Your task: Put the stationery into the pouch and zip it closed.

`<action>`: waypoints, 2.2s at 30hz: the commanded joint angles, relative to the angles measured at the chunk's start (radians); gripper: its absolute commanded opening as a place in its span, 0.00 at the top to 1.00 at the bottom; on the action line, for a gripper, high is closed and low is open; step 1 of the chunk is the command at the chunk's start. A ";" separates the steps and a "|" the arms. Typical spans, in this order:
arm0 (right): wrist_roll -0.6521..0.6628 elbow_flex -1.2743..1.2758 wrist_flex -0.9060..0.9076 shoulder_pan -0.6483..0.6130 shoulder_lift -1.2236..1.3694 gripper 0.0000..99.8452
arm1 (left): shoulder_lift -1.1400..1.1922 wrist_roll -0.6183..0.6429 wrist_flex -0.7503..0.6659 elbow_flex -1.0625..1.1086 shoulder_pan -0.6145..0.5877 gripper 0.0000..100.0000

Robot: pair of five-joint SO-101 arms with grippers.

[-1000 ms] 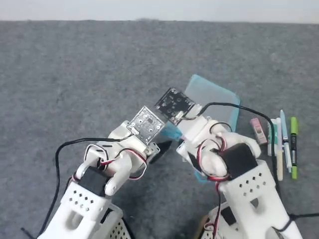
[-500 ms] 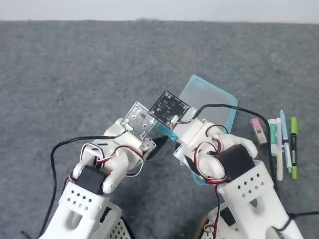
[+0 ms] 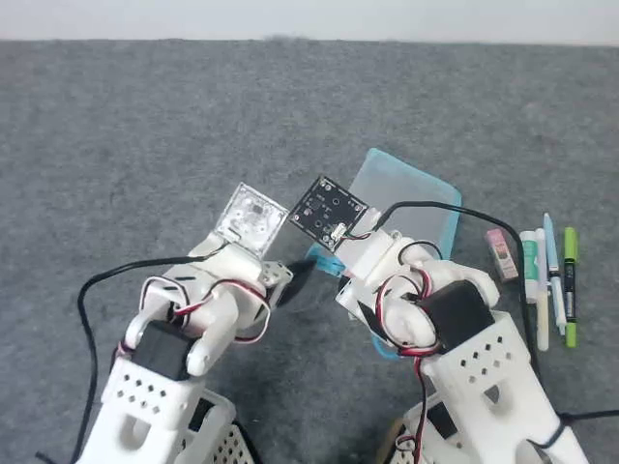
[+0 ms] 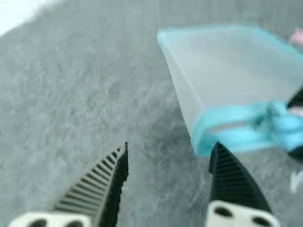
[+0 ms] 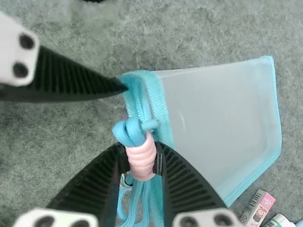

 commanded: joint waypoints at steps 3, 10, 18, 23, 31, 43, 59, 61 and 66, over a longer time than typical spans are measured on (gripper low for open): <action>0.000 -0.008 -0.016 -0.012 -0.031 0.99 | -0.028 0.026 -0.218 0.088 -0.006 0.73; -0.002 -0.008 -0.019 -0.061 -0.099 0.99 | -0.026 0.028 -0.318 0.145 0.000 0.73; 0.009 0.052 -0.005 -0.147 -0.251 0.99 | -0.026 0.026 -0.376 0.185 0.000 0.73; 0.009 0.058 -0.005 -0.140 -0.248 0.99 | -0.026 0.026 -0.416 0.217 0.002 0.78; 0.009 0.081 -0.016 -0.104 -0.246 0.99 | -0.028 0.026 -0.508 0.295 -0.035 0.99; 0.023 0.083 -0.091 0.177 -0.094 0.99 | -0.028 0.175 -0.505 0.298 -0.302 0.99; 0.063 0.084 -0.242 0.392 0.096 0.99 | -0.026 0.198 -0.474 0.300 -0.293 0.99; 0.061 0.086 -0.226 0.394 0.097 0.99 | -0.026 0.198 -0.465 0.300 -0.290 0.99; 0.066 0.057 -0.082 0.426 0.067 0.83 | -0.026 0.198 -0.463 0.300 -0.292 0.99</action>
